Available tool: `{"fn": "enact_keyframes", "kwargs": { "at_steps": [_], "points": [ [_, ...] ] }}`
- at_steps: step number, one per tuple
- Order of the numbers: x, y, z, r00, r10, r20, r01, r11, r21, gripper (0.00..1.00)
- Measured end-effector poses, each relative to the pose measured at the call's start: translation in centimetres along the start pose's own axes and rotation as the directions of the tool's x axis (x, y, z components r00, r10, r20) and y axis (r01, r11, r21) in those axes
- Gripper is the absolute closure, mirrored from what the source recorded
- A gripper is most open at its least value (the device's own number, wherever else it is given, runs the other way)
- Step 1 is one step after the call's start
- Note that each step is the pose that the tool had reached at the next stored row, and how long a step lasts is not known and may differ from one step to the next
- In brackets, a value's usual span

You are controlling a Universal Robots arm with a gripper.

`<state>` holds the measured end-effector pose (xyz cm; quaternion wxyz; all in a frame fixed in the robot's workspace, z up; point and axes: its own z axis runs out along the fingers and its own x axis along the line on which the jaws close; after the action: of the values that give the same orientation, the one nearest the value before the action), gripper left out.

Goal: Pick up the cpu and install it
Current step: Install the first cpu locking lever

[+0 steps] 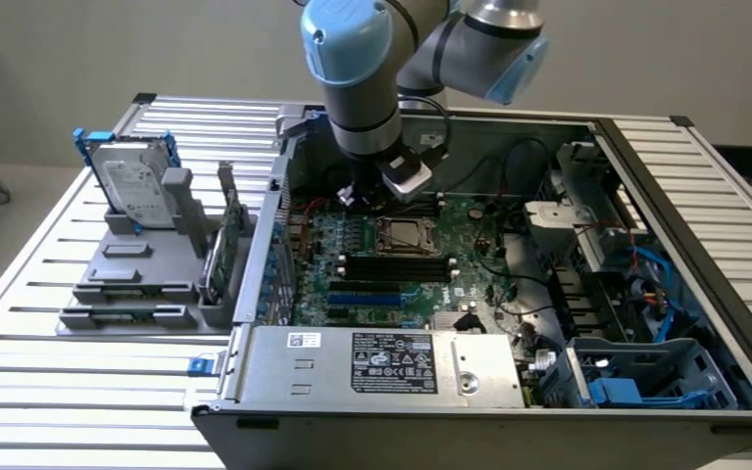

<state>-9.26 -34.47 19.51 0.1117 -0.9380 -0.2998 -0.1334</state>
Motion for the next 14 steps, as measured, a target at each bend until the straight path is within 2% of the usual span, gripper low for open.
{"fn": "enact_keyframes", "kwargs": {
  "at_steps": [14],
  "points": [
    [0.27,0.21,0.07,1.0000,0.000,0.0001,0.000,1.0000,-0.0002,0.89]
  ]
}}
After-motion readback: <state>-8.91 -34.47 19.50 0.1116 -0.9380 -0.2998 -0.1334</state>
